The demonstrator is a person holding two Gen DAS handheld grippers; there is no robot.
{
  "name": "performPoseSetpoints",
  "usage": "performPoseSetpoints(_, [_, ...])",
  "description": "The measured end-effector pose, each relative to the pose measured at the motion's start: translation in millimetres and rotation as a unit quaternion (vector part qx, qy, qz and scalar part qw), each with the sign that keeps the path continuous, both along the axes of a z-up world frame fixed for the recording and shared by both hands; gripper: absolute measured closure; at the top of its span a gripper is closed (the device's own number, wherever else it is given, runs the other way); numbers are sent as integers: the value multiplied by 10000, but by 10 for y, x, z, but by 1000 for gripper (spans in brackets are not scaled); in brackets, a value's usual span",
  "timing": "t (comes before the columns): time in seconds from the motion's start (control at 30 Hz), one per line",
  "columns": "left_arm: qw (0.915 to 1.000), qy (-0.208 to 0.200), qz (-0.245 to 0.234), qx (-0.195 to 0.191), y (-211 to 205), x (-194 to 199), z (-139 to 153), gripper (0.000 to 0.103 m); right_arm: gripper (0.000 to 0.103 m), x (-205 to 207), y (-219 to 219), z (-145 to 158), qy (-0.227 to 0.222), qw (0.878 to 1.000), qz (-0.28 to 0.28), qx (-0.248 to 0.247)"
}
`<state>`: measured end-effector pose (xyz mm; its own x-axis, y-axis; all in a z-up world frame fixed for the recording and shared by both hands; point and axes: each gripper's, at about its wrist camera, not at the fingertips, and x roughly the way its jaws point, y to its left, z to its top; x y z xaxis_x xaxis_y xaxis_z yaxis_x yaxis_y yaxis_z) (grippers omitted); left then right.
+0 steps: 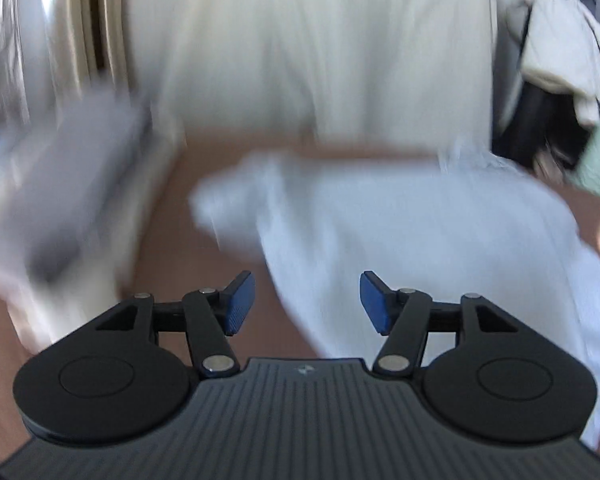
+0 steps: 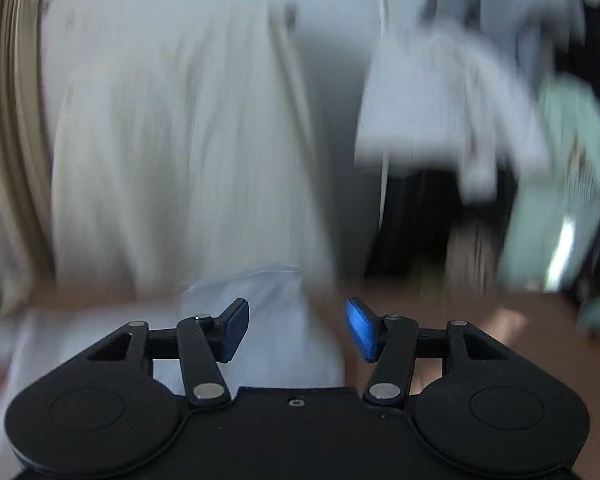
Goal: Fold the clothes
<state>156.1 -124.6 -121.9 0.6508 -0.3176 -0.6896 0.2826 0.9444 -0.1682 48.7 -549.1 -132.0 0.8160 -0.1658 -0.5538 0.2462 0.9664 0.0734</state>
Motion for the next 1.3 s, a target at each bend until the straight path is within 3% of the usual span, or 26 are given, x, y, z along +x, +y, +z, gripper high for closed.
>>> performPoseSetpoints(0.07, [9980, 514, 8, -368, 42, -201, -272, 47, 44, -388, -47, -419, 478, 9985, 92, 270])
performPoseSetpoints(0.13, [9946, 889, -111, -516, 14, -340, -367, 47, 44, -748, -104, -751, 810, 9948, 100, 616])
performPoseSetpoints(0.23, [9928, 956, -273, -674, -29, -537, -330, 46, 44, -1130, -199, -990, 1111, 9893, -130, 938])
performPoseSetpoints(0.37, [9870, 1248, -430, -922, 21, -750, -406, 46, 44, -1129, -185, -906, 1263, 9899, -631, -102])
performPoseSetpoints(0.43, [9828, 1456, -616, -953, 15, -821, -459, 46, 44, -1172, -194, -854, 1107, 9925, -490, 151])
performPoseSetpoints(0.5, [9791, 1578, -731, -1053, 27, -870, -481, 46, 44, -1244, -214, -822, 957, 9922, -388, 701])
performPoseSetpoints(0.57, [9726, 1749, -802, -1306, 38, -901, -491, 46, 44, -1384, -226, -801, 859, 9836, -434, 1526])
performPoseSetpoints(0.63, [9671, 1882, -967, -1410, -8, -948, -538, 46, 43, -1511, -128, -772, 823, 9756, -209, 2025])
performPoseSetpoints(0.7, [9636, 1977, -1105, -1418, -78, -976, -605, 46, 34, -1602, 34, -747, 852, 9792, -9, 1842])
performPoseSetpoints(0.77, [9674, 1939, -1182, -1119, -198, -987, -677, 46, 22, -1652, 144, -815, 890, 9866, -160, 1361])
performPoseSetpoints(0.87, [9746, 1609, -1416, -650, -399, -1017, -675, 47, 21, -1493, 176, -1068, 1471, 9848, -743, 557])
performPoseSetpoints(0.93, [9783, 1348, -1521, -406, -499, -1056, -649, 47, 21, -1365, 175, -1170, 1690, 9823, -744, 319])
performPoseSetpoints(1.07, [9859, 854, -1425, -182, -540, -1145, -578, 47, 21, -1330, 9, -1201, 1453, 9777, -772, 1309])
performPoseSetpoints(1.1, [9874, 723, -1393, -218, -529, -1162, -543, 54, 21, -1350, -15, -1209, 1372, 9761, -761, 1502])
performPoseSetpoints(1.13, [9883, 573, -1383, -276, -513, -1182, -508, 74, 21, -1372, -30, -1216, 1301, 9748, -736, 1656])
performPoseSetpoints(1.23, [9880, 253, -1468, -401, -554, -1212, -406, 83, 20, -1349, -32, -1278, 1231, 9667, -549, 2175])
performPoseSetpoints(1.3, [9891, 52, -1438, -299, -623, -1217, -384, 89, 12, -1202, -1, -1414, 1505, 9562, -176, 2503])
